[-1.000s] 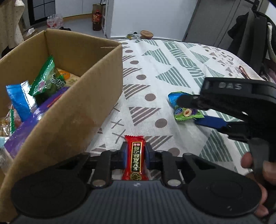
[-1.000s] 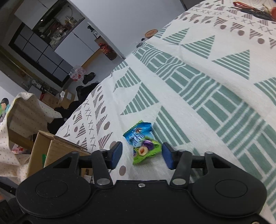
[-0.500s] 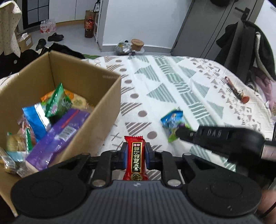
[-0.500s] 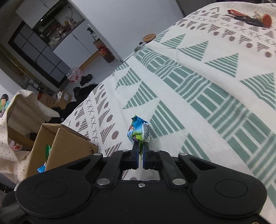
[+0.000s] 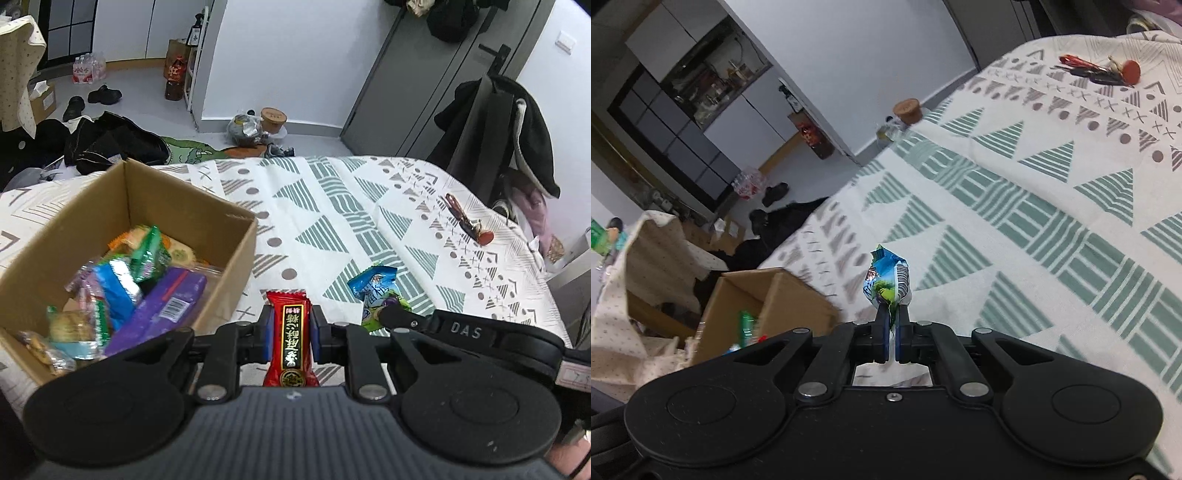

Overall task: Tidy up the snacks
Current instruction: 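Carry the red bar and blue candy over the box and open both tools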

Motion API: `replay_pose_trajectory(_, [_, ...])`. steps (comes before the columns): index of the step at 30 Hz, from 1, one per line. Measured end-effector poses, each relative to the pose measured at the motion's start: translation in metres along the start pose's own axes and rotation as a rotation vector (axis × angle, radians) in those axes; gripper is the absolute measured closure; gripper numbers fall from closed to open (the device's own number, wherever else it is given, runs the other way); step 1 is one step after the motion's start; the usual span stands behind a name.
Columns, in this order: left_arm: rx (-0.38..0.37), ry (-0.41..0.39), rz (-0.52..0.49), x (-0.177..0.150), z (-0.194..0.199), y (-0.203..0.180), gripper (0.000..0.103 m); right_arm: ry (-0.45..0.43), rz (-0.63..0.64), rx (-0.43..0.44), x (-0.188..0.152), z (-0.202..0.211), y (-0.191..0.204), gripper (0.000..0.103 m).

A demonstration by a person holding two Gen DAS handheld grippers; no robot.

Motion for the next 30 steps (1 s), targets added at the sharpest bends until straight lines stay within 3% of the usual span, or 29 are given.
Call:
replay_pose_trajectory(12, [-0.052,-0.024,0.055,0.025,0.039,0.053,0.085,-0.048,0.016,0.057,-0.019,0.026,0.058,0.101])
replay_pose_trajectory(28, [-0.087,0.020,0.134,0.029,0.061,0.119,0.084,-0.037,0.054,0.084,-0.052,0.029,0.123,0.101])
replay_pose_trajectory(30, [-0.084,0.043,0.153,0.030,0.059,0.126,0.080,-0.033,0.063,0.084,-0.056,0.029,0.130,0.101])
Point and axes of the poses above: each gripper's, at about its wrist camera, not at the fingertips, and z roughly against the way its jaws point, y to its left, x to its top, the point moved 1 cm from there along -z, roughly the way its jaws point, and after that the axes turned 4 degrees about -z, right-handed, at the moved point
